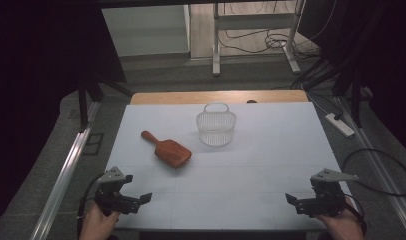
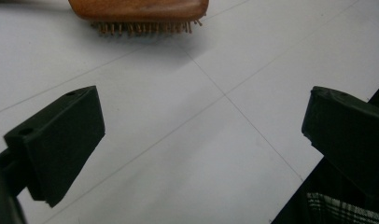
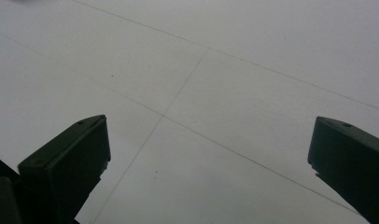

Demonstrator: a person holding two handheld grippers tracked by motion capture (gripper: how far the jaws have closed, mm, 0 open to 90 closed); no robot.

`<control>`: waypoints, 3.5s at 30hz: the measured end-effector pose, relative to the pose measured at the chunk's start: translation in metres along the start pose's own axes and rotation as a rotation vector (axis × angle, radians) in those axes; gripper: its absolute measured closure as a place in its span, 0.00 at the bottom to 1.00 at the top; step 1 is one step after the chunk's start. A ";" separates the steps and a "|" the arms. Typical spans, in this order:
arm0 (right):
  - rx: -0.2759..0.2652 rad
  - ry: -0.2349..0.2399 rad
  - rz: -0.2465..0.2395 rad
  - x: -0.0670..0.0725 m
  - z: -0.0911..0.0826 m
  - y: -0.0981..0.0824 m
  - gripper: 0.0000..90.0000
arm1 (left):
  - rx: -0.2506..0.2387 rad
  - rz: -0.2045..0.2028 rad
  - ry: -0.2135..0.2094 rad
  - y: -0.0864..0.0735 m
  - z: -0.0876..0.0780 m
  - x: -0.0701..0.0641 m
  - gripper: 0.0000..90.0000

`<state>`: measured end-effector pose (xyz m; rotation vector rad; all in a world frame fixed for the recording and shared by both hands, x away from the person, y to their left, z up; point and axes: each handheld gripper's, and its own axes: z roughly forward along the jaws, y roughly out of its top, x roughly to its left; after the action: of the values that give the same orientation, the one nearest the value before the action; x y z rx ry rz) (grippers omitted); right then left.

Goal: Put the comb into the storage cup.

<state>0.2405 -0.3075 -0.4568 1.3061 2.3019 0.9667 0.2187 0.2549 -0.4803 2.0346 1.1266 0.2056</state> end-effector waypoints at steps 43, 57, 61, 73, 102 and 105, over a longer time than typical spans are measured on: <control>0.023 -0.012 -0.010 0.002 0.002 0.001 0.00 | 0.046 -0.001 -0.029 0.048 0.031 0.024 0.00; 0.023 -0.010 -0.015 0.002 0.002 0.001 0.00 | 0.072 0.006 -0.026 0.067 0.044 0.032 0.00; 0.024 -0.009 -0.016 0.002 0.003 0.001 0.00 | 0.080 0.007 -0.015 0.073 0.049 0.034 0.00; 0.028 -0.009 -0.018 0.002 0.003 0.001 0.00 | 0.089 -0.002 0.006 0.088 0.063 0.042 0.00; 0.040 -0.005 -0.021 0.002 0.004 0.001 0.00 | 0.139 0.053 -0.049 0.126 0.100 0.050 0.00; 0.039 -0.007 -0.022 0.002 0.004 0.001 0.00 | 0.144 0.054 -0.051 0.130 0.103 0.051 0.00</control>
<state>0.2422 -0.3037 -0.4589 1.2945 2.3359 0.9137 0.3825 0.1984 -0.4708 2.1864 1.0826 0.1016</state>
